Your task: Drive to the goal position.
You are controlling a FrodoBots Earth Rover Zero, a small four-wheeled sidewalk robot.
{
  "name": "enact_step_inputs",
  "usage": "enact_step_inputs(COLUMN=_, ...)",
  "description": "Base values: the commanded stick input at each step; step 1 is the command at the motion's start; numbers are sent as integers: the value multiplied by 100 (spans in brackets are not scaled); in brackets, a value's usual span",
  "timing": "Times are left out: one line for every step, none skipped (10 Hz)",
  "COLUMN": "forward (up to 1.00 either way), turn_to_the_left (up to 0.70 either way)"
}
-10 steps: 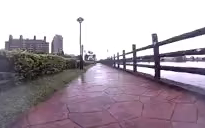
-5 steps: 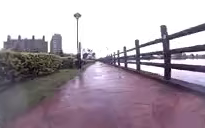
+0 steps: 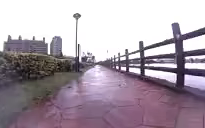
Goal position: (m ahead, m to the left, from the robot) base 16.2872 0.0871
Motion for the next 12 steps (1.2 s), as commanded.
enact_step_inputs(forward=100, turn_to_the_left=-1)
enact_step_inputs(forward=100, turn_to_the_left=-1)
enact_step_inputs(forward=100, turn_to_the_left=-1)
enact_step_inputs(forward=100, turn_to_the_left=-1)
enact_step_inputs(forward=100, turn_to_the_left=-1)
enact_step_inputs(forward=100, turn_to_the_left=-1)
enact_step_inputs(forward=100, turn_to_the_left=-1)
enact_step_inputs(forward=100, turn_to_the_left=-1)
enact_step_inputs(forward=100, turn_to_the_left=-1)
enact_step_inputs(forward=100, turn_to_the_left=-1)
enact_step_inputs(forward=100, turn_to_the_left=-1)
enact_step_inputs(forward=100, turn_to_the_left=-1)
